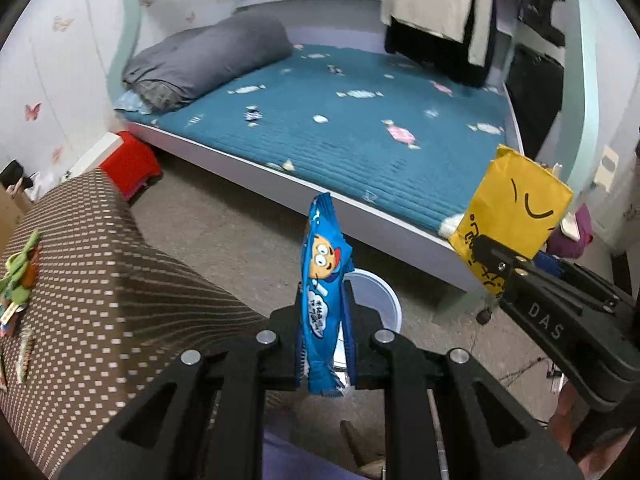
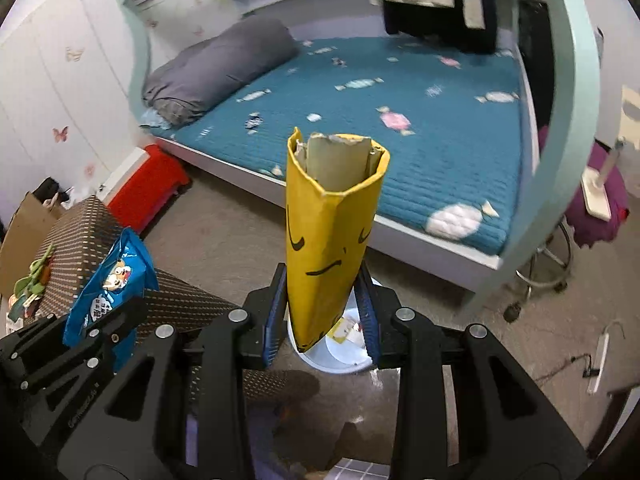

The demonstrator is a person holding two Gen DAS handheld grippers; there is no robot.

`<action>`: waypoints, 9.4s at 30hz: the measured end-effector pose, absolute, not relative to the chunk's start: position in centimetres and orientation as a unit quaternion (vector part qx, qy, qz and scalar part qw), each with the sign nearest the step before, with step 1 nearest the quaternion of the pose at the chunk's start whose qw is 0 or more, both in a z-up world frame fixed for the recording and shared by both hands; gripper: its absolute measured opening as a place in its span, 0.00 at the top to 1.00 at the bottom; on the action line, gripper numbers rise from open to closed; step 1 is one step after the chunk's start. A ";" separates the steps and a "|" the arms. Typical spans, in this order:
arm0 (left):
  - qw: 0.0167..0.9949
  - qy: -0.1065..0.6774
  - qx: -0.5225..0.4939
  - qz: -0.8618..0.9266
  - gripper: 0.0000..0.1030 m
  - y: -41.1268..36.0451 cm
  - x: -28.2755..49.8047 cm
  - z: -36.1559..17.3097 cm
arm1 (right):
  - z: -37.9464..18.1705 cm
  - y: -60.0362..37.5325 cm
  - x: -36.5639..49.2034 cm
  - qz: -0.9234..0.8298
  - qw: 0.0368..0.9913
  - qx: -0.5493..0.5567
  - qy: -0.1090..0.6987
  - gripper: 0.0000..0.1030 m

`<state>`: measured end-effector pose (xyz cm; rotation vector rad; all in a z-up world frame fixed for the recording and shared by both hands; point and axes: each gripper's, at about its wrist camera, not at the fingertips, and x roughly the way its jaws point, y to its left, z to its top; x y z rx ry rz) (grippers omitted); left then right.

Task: Collect trash
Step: 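Carry both items to the blue bin and open the left tool over it, then open the right tool to drop the yellow paper bag into the bin, then move both open tools back from the bin to the table, then move the right tool toward the clear plastic wrapper on the table, then grasp the white printed paper packet with the left tool while the right grasps the clear wrapper, then carry the paper packet and wrapper in both tools over the blue bin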

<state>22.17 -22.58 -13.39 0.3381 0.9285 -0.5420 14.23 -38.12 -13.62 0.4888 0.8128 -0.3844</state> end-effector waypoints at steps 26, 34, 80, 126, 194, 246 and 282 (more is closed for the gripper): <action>0.839 0.466 0.176 -0.219 0.15 -24.7 26.3 -20.1 | -20.1 -40.7 15.4 -0.218 0.823 0.262 0.453 0.67; 0.849 0.469 0.154 -0.189 0.15 -20.9 28.2 -19.8 | -18.9 -39.1 18.7 -0.203 0.837 0.241 0.448 0.27; 0.890 0.410 0.089 -0.177 0.15 -13.9 23.7 -11.2 | -12.8 -32.4 15.5 -0.172 0.877 0.171 0.415 0.26; 0.912 0.393 -0.065 0.097 0.14 18.4 22.8 -8.6 | -8.3 -3.1 25.4 0.099 0.898 0.030 0.428 0.26; 0.898 0.415 -0.102 0.101 0.59 24.4 25.0 -10.3 | -10.6 1.2 30.0 0.159 0.887 -0.053 0.429 0.49; 0.910 0.399 0.011 -0.111 0.59 -0.8 25.7 -7.2 | -7.0 -21.5 22.5 0.000 0.920 0.091 0.381 0.67; 0.816 0.491 0.188 -0.242 0.59 -24.0 24.4 -19.0 | -17.2 -39.3 14.7 -0.198 0.842 0.235 0.443 0.67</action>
